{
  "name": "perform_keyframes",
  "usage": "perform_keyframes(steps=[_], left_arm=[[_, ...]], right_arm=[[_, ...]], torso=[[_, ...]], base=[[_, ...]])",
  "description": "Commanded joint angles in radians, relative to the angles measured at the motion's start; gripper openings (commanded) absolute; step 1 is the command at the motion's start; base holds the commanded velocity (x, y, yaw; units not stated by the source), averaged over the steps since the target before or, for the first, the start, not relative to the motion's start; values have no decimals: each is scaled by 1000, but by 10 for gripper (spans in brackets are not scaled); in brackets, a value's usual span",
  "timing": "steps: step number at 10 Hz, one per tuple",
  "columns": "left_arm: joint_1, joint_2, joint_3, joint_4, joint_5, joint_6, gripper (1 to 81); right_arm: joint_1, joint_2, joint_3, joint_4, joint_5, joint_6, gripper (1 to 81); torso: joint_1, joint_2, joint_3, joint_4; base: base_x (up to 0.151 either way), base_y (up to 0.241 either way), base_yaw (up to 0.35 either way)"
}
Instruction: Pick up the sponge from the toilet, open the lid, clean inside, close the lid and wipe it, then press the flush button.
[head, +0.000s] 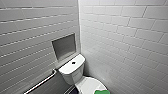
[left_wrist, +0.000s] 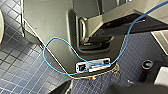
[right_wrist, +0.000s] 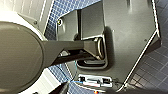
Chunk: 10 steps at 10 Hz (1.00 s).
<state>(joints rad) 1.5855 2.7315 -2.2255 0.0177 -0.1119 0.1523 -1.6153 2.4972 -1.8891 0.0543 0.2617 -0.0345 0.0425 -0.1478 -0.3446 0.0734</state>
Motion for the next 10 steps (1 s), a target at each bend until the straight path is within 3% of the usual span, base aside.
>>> perform_keyframes(steps=[1, 3, 4, 5, 6, 8, 10], left_arm=[[18, 10, 1, 10, 75, 4, 811], [35, 38, -54, 4, 74, 4, 811], [49, 64, -89, 4, 69, 4, 811], [57, 80, -108, 5, 67, 4, 811], [63, 93, -123, 5, 67, 4, 811], [69, 102, -132, -7, 67, 1, 811], [67, 116, -134, -8, 67, -4, 811]], right_arm=[[138, -194, 190, -11, -67, 131, 811], [218, -263, 259, -13, -81, 173, 811], [258, -298, 295, -11, -87, 191, 811], [292, -315, 311, -13, -87, 208, 811], [333, -326, 322, -11, -85, 234, 811], [390, -318, 311, -8, -85, 339, 811], [432, -299, 262, -16, -68, 483, 811]], torso=[[63, -98, -92, 0], [100, -158, -146, 0], [122, -193, -152, 0], [145, -228, -118, 0], [162, -253, -132, 0], [199, -313, -147, 0], [245, -386, -148, 0]], base=[[0, 0, 0], [0, 0, 0], [0, 0, 0], [0, 0, 0], [0, 0, 0], [0, 0, 0], [0, 0, 0]])
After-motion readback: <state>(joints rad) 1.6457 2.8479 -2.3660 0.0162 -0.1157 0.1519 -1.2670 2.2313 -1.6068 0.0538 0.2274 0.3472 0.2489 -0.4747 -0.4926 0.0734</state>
